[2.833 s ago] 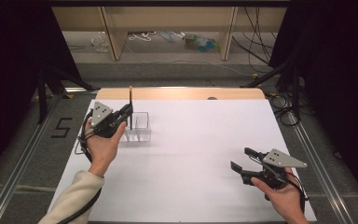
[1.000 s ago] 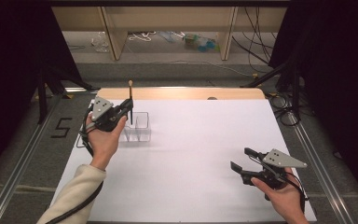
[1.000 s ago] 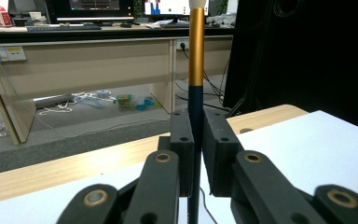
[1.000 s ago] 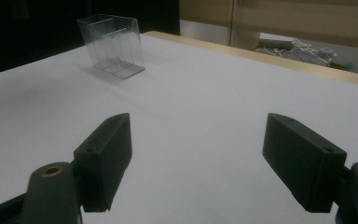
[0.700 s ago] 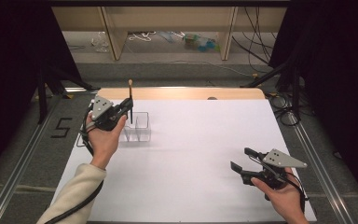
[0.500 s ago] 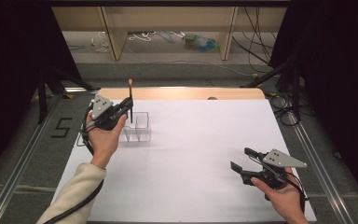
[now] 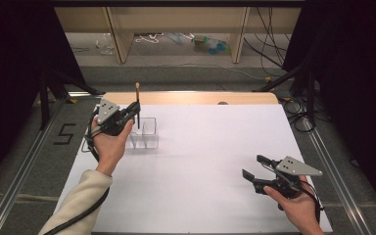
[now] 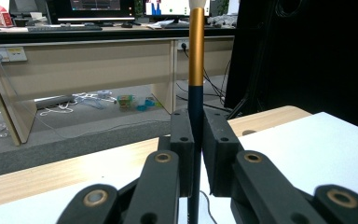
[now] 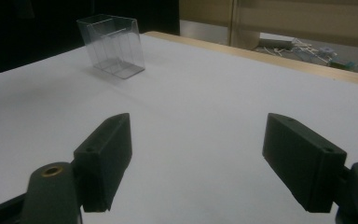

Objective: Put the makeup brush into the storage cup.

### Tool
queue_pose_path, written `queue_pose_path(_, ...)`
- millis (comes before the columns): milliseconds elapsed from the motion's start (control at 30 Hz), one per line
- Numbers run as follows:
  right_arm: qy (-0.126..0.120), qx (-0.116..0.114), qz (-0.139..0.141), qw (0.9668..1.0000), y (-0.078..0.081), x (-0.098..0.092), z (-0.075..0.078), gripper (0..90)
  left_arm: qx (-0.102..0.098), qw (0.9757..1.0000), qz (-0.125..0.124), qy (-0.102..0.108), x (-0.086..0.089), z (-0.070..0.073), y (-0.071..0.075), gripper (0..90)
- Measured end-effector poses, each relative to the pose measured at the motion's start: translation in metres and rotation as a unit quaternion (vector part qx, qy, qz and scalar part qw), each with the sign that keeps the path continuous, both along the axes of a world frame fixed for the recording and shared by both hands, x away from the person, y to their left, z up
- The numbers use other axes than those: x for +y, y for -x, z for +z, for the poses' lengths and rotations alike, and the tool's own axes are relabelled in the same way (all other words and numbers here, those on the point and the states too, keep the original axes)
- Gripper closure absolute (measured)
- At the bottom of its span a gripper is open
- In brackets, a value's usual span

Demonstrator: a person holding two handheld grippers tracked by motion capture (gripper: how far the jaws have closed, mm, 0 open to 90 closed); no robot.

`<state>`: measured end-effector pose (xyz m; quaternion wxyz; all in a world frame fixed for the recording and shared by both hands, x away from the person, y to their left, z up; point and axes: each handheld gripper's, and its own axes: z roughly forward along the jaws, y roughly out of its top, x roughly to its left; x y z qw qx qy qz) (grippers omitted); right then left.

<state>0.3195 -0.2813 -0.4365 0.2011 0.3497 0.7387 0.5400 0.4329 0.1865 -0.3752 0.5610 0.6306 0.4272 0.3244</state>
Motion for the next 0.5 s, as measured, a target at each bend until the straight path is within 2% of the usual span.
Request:
queue_pose_path(400, -0.002, -0.002, 0.001, 1.0000, 0.0000, -0.0001, 0.0000, 24.9, 0.002, 1.0000, 0.000, 0.001, -0.0011, -0.0003, -0.0028, 82.8)
queue_pose_path(500, 0.005, 0.002, 0.000, 1.0000, 0.0006, -0.0010, 0.0009, 24.9, 0.001, 1.0000, 0.001, -0.001, -0.0007, -0.0006, -0.0038, 82.8)
